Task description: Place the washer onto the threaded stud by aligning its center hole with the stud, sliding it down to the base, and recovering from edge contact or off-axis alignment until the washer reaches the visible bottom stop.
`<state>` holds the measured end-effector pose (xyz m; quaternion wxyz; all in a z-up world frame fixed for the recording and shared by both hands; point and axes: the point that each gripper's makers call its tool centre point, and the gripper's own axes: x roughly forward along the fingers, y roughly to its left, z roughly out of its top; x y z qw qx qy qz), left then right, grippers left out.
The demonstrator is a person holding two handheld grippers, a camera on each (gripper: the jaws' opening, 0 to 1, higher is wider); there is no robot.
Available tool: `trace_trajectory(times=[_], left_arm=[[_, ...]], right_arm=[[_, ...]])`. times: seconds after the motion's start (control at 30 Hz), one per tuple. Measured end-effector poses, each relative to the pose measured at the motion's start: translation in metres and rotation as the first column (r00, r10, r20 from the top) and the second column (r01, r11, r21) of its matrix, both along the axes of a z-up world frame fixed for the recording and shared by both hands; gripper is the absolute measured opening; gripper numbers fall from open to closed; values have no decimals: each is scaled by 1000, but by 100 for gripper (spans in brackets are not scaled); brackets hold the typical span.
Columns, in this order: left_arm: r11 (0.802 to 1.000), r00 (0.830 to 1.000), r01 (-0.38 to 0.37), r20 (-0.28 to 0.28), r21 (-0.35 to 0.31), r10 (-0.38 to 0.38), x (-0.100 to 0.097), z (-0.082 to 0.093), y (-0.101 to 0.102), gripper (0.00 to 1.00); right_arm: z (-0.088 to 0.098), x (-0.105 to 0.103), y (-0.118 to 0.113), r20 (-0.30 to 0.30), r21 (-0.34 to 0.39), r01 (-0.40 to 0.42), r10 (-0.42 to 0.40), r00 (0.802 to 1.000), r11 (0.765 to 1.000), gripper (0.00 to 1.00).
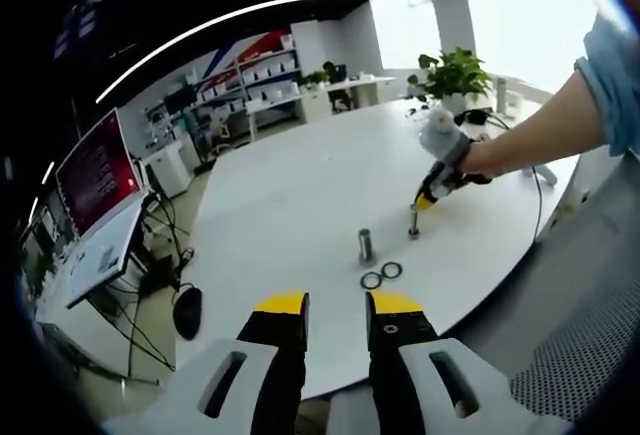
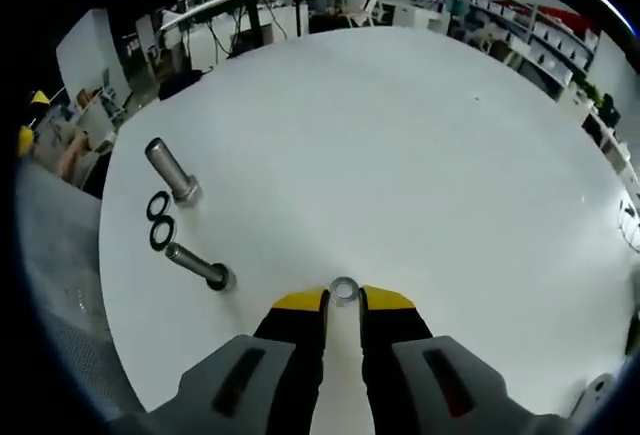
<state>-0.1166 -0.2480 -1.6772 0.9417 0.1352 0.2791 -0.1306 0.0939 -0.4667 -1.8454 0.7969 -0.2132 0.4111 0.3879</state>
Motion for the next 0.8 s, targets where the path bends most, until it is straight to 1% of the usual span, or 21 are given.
trace_trajectory(times=[0.1,0.2,0.4,0.47,0.63,0.8], left_arm=[[1000,1000,-1,4,-2,1,0,1,0,20],[1000,1000,-1,5,-2,1,0,1,0,20],[1000,1000,-2,9,-3,2,0,2,0,20],[1000,1000,-2,10,-3,2,0,2,0,20],[1000,1000,-3,11,-1,3,0,2,0,20],[1000,1000,-2,10,0,2,0,2,0,20]], right_arm=[[7,-3,2,3,14,-6,6,1000,1000,14],[10,-3,2,0,22,-11,11,1000,1000,14],[14,-9,5,-1,31,-28,28,1000,999,14],[13,-12,6,-4,27,-37,38,999,999,14],[1,-25,3,-34,-6,-67,67,997,998,14],[-4,-33,3,-51,-27,-93,92,994,995,14]])
